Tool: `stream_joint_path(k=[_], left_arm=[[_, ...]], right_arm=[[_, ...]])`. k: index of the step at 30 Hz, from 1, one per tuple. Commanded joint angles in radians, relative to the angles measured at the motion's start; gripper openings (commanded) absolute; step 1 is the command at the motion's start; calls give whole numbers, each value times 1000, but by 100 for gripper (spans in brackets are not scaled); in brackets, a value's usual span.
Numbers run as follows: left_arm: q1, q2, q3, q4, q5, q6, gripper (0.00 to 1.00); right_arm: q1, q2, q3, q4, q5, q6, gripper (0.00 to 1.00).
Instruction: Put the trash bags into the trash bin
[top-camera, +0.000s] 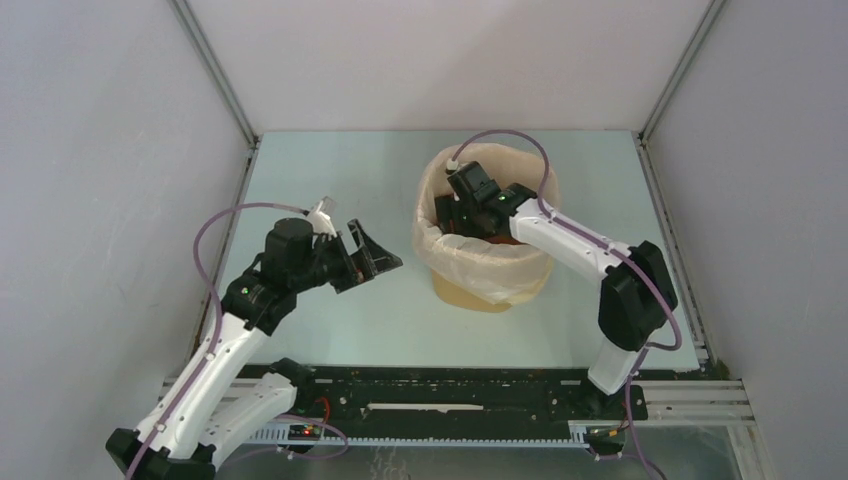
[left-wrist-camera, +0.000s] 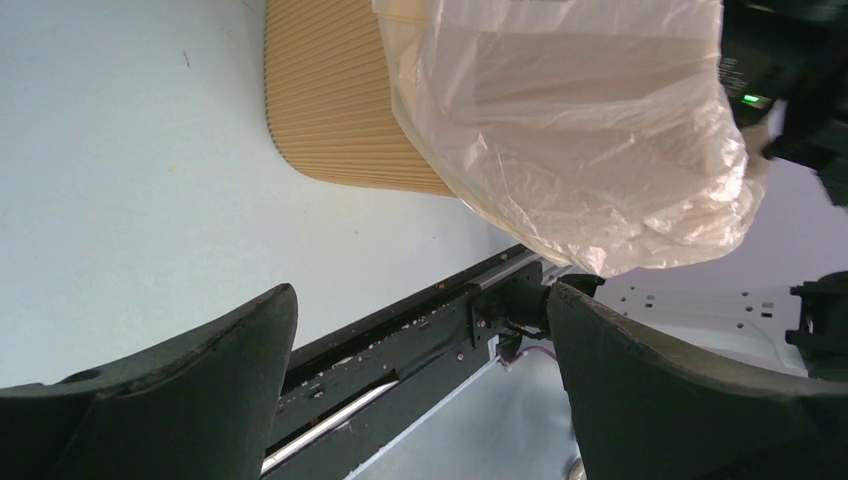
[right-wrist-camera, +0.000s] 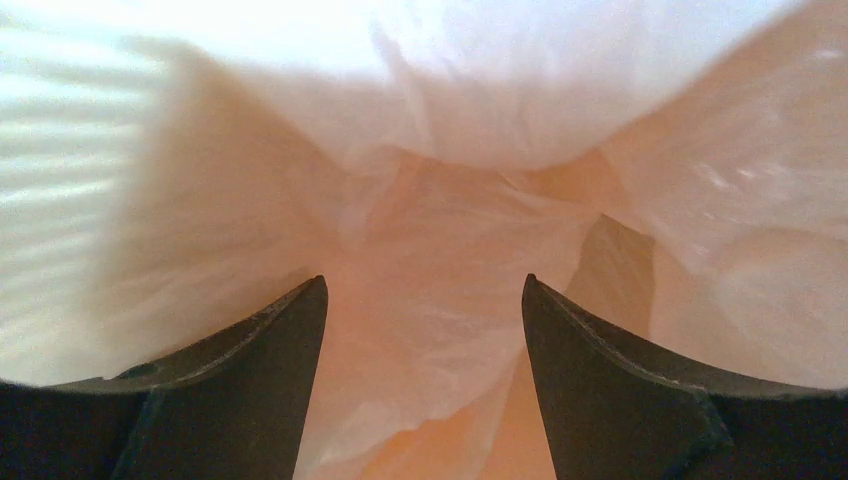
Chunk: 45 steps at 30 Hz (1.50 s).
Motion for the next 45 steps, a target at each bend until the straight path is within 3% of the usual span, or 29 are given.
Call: stream_joint_path(k=[1,6,14,22,29,37,45], left_arm=[[-1,51,50,72,16,11,100],[-1,115,53,139,54,-10,100],[-1,91,40,136,52,-19,100],[-1,-15,36,21,-3,-10,100],[-1,-107,29,-86,-59,-6,100],[-1,-183,42,-126,-118,-33,100],[-1,-260,65,-122,-161,-42,100]], right_arm=[[-5,-138,45,-83,42,-41,81],[-20,-219,-79,-56,48,-57,81],[-30,-114,-118,25,4,-25,80],[-1,21,-118,184,-72,19,79],[63,105,-55,338,-266,32,79],[173,251,281,150,-241,-3,79],[167,97,350,-68,-97,-55,81]])
